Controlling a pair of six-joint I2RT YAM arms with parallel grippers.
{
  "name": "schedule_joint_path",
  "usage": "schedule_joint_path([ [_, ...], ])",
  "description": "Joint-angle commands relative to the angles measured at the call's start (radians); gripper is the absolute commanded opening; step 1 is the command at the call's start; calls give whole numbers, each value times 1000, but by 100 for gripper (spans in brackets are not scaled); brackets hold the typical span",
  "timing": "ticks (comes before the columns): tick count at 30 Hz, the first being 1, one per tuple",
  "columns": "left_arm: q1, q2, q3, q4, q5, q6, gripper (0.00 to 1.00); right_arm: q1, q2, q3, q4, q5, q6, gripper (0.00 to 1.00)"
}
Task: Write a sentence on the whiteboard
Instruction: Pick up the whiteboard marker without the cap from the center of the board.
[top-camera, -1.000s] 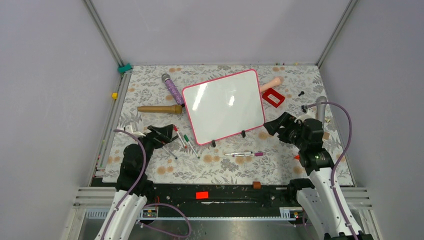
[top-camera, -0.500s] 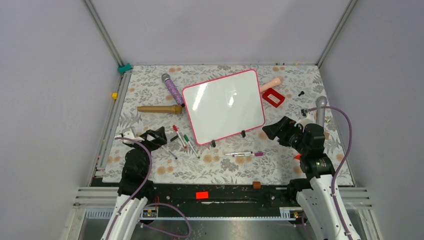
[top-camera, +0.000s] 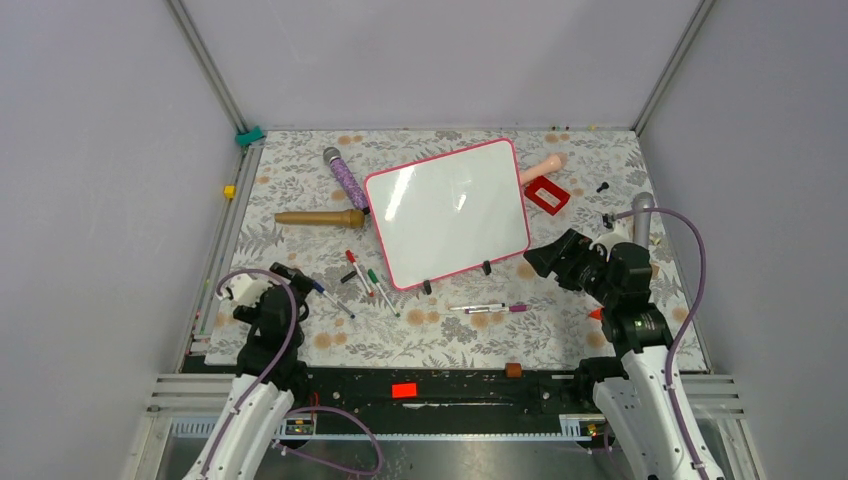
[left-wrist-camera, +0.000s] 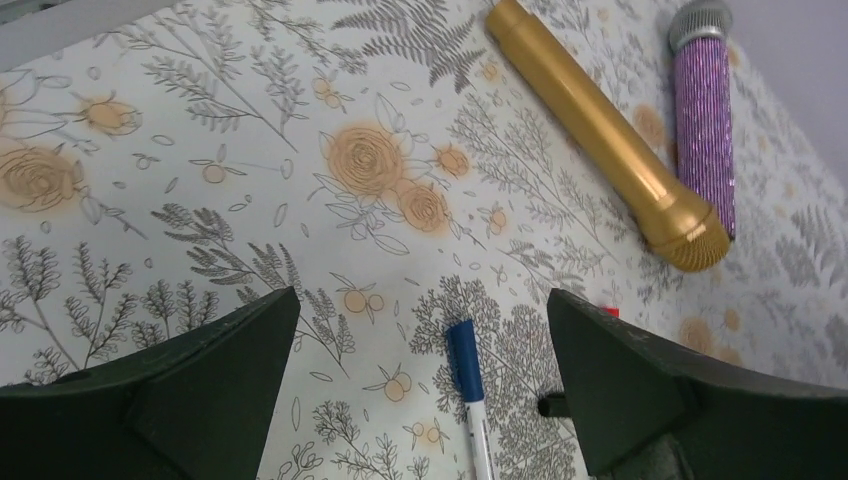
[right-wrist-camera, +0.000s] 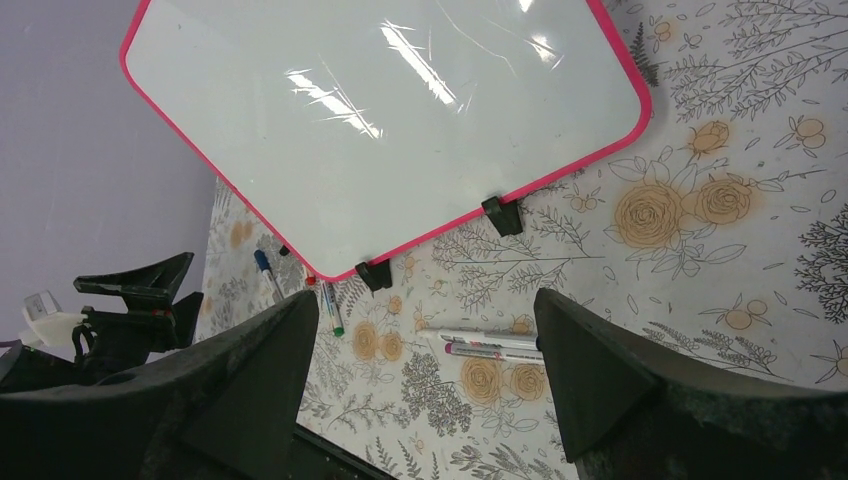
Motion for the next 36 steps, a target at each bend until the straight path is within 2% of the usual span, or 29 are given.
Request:
schedule_joint_path([
  [1, 0, 67, 70, 124, 139, 140, 99, 8, 6, 35, -8, 12, 29, 87],
  [4, 0, 110, 87, 151, 204, 178, 99, 8, -17, 13, 4, 38, 20, 87],
  [7, -2, 137, 105, 122, 193, 111, 99, 8, -22, 7, 4, 37, 16, 86],
  [12, -1, 126, 88, 238, 474, 284, 99, 8, -5, 9, -51, 22, 25, 86],
  [14, -2, 86, 74, 261, 553, 312, 99, 8, -7, 9, -97, 89, 39, 87],
  [17, -2, 43, 59, 251, 579, 306, 99, 8, -27, 6, -165, 247, 93, 90],
  [20, -2, 38, 55, 273, 657, 323, 99, 8, -33, 16, -246, 417, 168, 94],
  [23, -2, 63, 53, 315, 759, 347, 99, 10, 1, 63, -349, 509, 211, 96],
  [31, -2, 70, 24, 404, 877, 367, 99, 17, 82, 133, -455, 498, 238, 99],
  [36, -1, 101, 12, 462, 956, 363, 99, 16, 70, 163, -502, 568, 111, 100],
])
